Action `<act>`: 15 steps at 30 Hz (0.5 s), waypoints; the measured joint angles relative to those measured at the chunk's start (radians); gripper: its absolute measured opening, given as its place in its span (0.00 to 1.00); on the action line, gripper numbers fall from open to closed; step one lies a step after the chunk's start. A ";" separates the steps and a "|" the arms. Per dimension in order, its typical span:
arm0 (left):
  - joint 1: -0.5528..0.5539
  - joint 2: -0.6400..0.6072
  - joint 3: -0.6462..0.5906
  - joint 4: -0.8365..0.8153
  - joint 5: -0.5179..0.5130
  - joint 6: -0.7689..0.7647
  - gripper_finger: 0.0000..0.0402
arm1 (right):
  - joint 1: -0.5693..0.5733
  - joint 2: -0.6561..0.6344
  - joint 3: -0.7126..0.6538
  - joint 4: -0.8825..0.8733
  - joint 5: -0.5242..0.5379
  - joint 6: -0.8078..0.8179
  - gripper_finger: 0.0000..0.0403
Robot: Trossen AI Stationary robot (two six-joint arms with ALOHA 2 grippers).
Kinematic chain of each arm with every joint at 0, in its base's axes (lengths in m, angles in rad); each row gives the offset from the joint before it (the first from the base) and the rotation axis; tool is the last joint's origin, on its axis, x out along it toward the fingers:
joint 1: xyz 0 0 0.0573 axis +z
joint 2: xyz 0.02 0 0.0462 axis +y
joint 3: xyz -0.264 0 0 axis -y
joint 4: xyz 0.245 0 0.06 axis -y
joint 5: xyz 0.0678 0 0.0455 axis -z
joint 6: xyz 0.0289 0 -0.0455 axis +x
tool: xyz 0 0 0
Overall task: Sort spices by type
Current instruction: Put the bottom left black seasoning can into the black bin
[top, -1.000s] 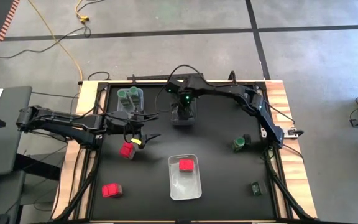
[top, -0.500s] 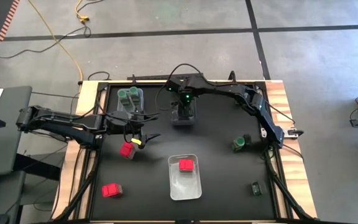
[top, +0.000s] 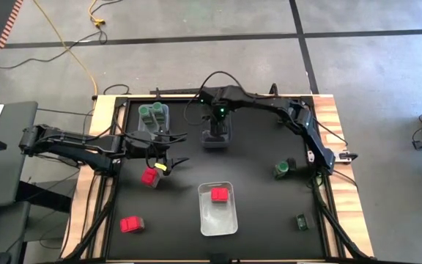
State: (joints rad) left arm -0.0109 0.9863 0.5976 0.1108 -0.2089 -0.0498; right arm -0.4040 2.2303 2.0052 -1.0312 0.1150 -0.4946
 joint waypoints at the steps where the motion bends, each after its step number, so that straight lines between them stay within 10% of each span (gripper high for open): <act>1: 0.000 0.000 0.000 0.000 0.000 0.000 0.88 | -0.002 0.000 0.000 0.000 0.000 0.000 0.48; 15: 0.000 0.000 0.000 0.000 -0.012 0.000 0.88 | -0.005 0.000 0.000 0.030 0.000 0.076 0.48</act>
State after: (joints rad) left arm -0.0106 0.9863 0.5976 0.1108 -0.2205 -0.0498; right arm -0.4088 2.2299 2.0052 -1.0012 0.1150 -0.4184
